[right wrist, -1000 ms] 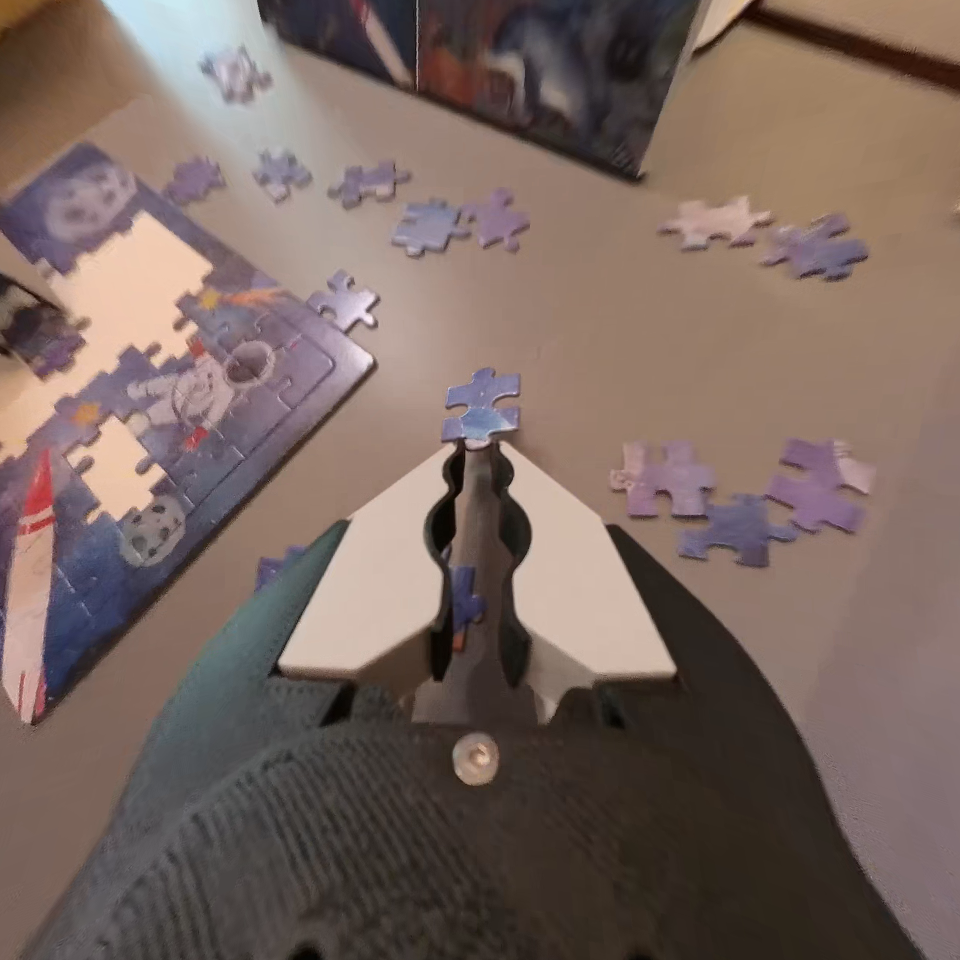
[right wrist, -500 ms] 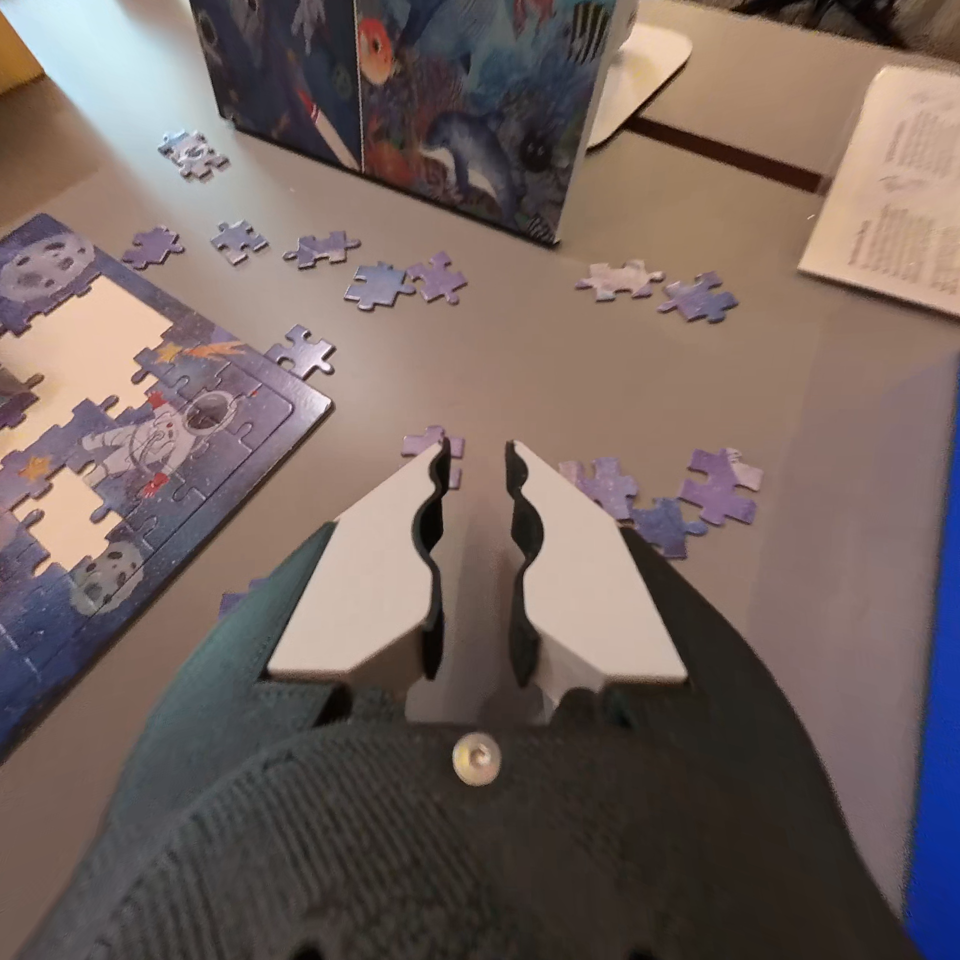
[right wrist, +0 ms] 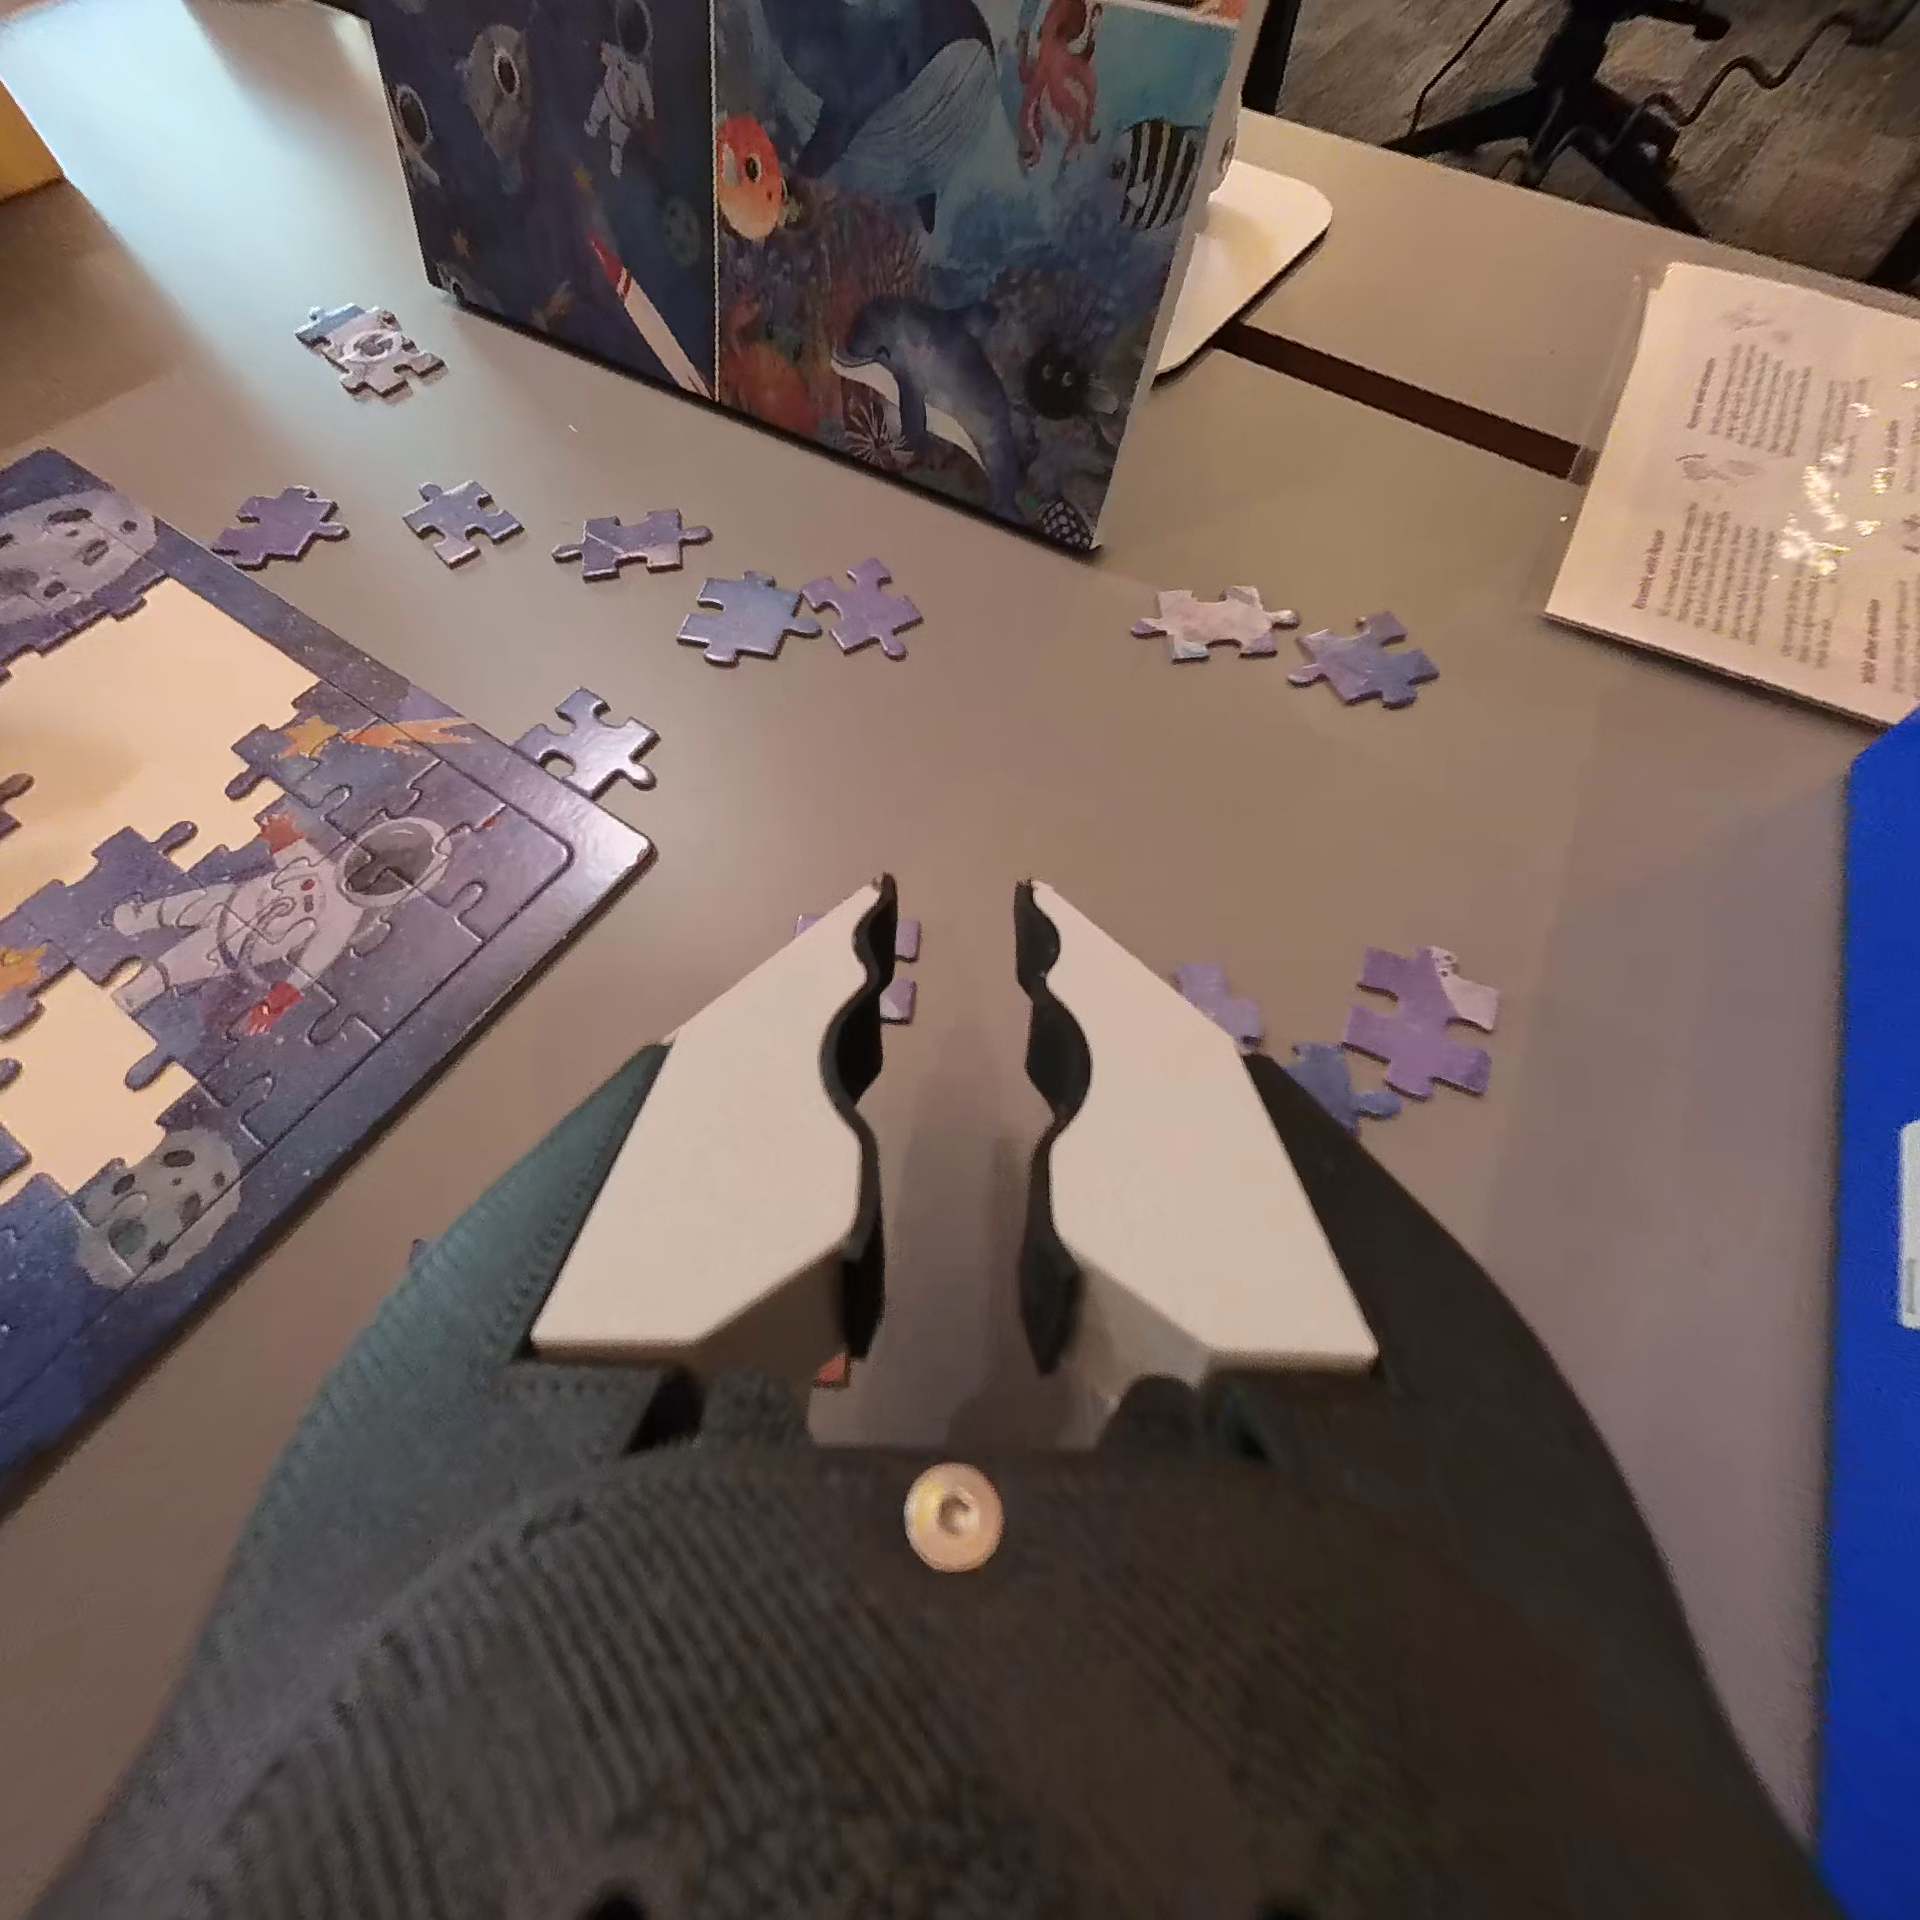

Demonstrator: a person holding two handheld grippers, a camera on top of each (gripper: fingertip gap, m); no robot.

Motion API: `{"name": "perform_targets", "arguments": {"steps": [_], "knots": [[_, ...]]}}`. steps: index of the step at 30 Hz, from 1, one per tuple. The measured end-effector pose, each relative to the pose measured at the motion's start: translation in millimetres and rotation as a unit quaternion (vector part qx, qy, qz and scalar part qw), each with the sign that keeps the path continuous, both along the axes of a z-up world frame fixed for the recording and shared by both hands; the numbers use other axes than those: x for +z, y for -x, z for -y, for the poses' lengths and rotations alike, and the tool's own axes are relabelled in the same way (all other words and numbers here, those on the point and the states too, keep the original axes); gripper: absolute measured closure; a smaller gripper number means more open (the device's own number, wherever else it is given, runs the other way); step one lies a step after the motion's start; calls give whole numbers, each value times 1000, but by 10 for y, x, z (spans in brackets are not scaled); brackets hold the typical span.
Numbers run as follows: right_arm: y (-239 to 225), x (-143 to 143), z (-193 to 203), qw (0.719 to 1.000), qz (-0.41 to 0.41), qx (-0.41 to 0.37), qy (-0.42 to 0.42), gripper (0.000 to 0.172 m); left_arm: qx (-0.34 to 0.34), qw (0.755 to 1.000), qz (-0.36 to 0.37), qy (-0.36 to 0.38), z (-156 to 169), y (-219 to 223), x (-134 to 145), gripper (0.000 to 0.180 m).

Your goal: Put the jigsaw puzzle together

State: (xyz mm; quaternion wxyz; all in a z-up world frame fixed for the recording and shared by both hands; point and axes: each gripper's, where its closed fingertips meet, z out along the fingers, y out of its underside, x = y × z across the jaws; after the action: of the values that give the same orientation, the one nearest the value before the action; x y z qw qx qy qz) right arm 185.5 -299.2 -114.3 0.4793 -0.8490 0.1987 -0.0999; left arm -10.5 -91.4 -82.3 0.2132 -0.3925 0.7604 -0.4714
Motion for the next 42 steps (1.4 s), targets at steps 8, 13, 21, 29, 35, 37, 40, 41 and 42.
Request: {"name": "perform_targets", "arguments": {"steps": [8,13,21,29,35,37,40,41,42], "knots": [[-215,-63,-88,1000,26,-6,2,152,13,1000,-4,7,-43,-26,-12,158],[-707,-28,-303,999,44,4,8,139,12,1000,-2,9,-35,-33,-17,159],[-1078,-237,-696,998,13,50,38,136,18,999,-14,28,-90,-72,-88,160],[-1083,-262,-708,998,1,55,40,133,53,998,-3,38,-280,-123,-57,159],[-1062,-179,-692,998,9,57,15,137,100,992,15,70,-550,-152,52,157],[-1054,-87,-677,998,32,52,-4,140,117,990,21,74,-650,-154,85,157],[-933,93,-633,997,41,54,-40,140,132,988,28,81,-753,-147,122,157],[-880,170,-617,996,47,56,-52,140,137,987,29,81,-783,-145,124,157],[-832,254,-606,995,56,58,-62,140,141,986,30,79,-812,-143,126,157]]}}
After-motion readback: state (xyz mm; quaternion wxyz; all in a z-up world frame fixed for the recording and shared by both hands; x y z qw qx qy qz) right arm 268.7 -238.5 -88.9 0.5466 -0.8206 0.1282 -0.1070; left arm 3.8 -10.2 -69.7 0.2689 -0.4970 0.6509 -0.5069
